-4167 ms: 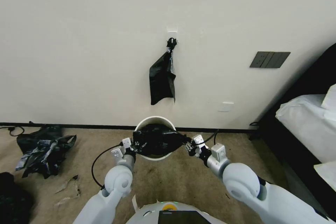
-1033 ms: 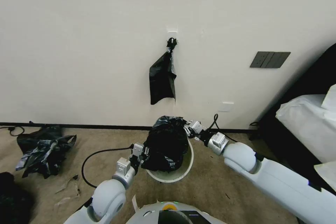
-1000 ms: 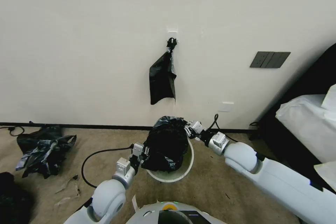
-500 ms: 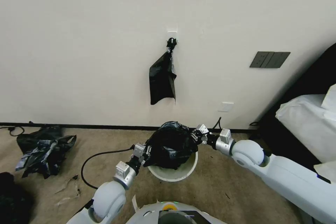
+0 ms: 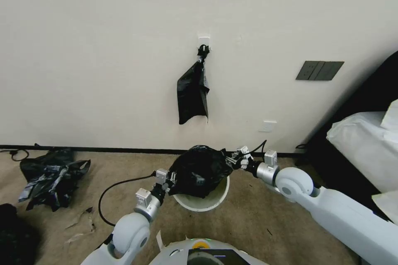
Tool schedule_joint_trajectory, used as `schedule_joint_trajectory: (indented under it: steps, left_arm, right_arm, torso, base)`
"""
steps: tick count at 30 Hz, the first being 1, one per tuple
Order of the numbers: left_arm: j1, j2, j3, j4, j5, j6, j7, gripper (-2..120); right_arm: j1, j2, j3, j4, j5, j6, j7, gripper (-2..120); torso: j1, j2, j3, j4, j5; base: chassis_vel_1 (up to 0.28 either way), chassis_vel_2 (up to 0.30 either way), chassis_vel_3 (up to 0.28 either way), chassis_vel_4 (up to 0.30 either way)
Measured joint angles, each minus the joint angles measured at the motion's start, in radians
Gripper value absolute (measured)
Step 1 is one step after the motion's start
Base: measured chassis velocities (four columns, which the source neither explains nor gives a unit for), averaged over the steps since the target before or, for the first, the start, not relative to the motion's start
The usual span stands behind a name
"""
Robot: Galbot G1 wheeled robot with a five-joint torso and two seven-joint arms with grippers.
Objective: Place a trash bag onto the trash bin.
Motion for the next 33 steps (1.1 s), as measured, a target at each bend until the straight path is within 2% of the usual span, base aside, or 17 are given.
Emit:
schedule_joint_trajectory:
  steps: [3, 6, 8, 12, 13, 15, 20, 26, 28, 33]
  left_arm:
    - [-0.005, -0.002, -0.006, 0.007, -0.027, 0.010, -0.010, 1]
    - [-0.006, 0.000, -0.017, 0.012, -0.045, 0.022, -0.021, 1]
    - [-0.006, 0.002, -0.019, 0.012, -0.047, 0.026, -0.023, 1]
    - [-0.017, 0.016, -0.021, 0.024, -0.057, 0.033, -0.026, 1]
    - [-0.017, 0.016, -0.021, 0.024, -0.057, 0.033, -0.026, 1]
    - [-0.026, 0.018, -0.024, 0.028, -0.064, 0.038, -0.028, 1]
    - [-0.028, 0.019, -0.025, 0.029, -0.062, 0.039, -0.027, 1]
    - [-0.024, 0.019, -0.010, 0.025, -0.060, 0.054, -0.026, 1]
    - [-0.024, 0.027, -0.014, 0.028, -0.060, 0.056, -0.021, 1]
    - [-0.022, 0.036, -0.016, 0.029, -0.060, 0.056, -0.012, 1]
  right_arm:
    - [-0.010, 0.005, 0.027, 0.011, 0.030, -0.018, 0.011, 46]
    - [-0.035, 0.008, 0.078, 0.019, 0.023, -0.034, -0.004, 64]
    - [-0.039, 0.008, 0.088, 0.020, 0.023, -0.038, -0.014, 67]
    - [-0.044, -0.004, 0.099, 0.017, 0.008, -0.078, -0.081, 85]
    - [-0.044, -0.004, 0.099, 0.017, 0.008, -0.078, -0.081, 85]
    - [-0.039, -0.017, 0.096, 0.006, -0.044, -0.105, -0.119, 96]
    - [-0.019, -0.027, 0.083, -0.005, -0.083, -0.106, -0.169, 100]
    - [0.014, -0.020, 0.063, -0.007, -0.113, 0.017, -0.258, 100]
    - [0.019, -0.023, 0.065, -0.014, -0.080, 0.062, -0.273, 100]
    - [0.018, -0.031, 0.081, -0.023, -0.022, 0.080, -0.302, 100]
  torso:
    - [0.000, 0.000, 0.000, 0.0000, 0.0000]
    - [0.000, 0.000, 0.000, -0.0001, 0.0002]
    - [0.000, 0.000, 0.000, 0.0000, 0.0003]
    - [0.000, 0.000, 0.000, 0.0000, 0.0000]
    - [0.000, 0.000, 0.000, 0.0000, 0.0000]
    - [0.000, 0.000, 0.000, -0.0001, 0.0001]
    - [0.000, 0.000, 0.000, -0.0002, 0.0002]
    - [0.000, 0.000, 0.000, 0.0000, 0.0000]
    - [0.000, 0.000, 0.000, 0.0000, 0.0000]
    - [0.000, 0.000, 0.000, 0.0000, 0.0000]
  base:
    - [0.000, 0.000, 0.000, 0.000]
    - [0.000, 0.000, 0.000, 0.000]
    - [0.000, 0.000, 0.000, 0.000]
    - [0.000, 0.000, 0.000, 0.000]
    - [0.000, 0.000, 0.000, 0.000]
    - [0.000, 0.000, 0.000, 0.000]
    - [0.000, 0.000, 0.000, 0.000]
    - [0.000, 0.000, 0.000, 0.000]
    - [0.000, 0.000, 0.000, 0.000]
    - [0.000, 0.000, 0.000, 0.000]
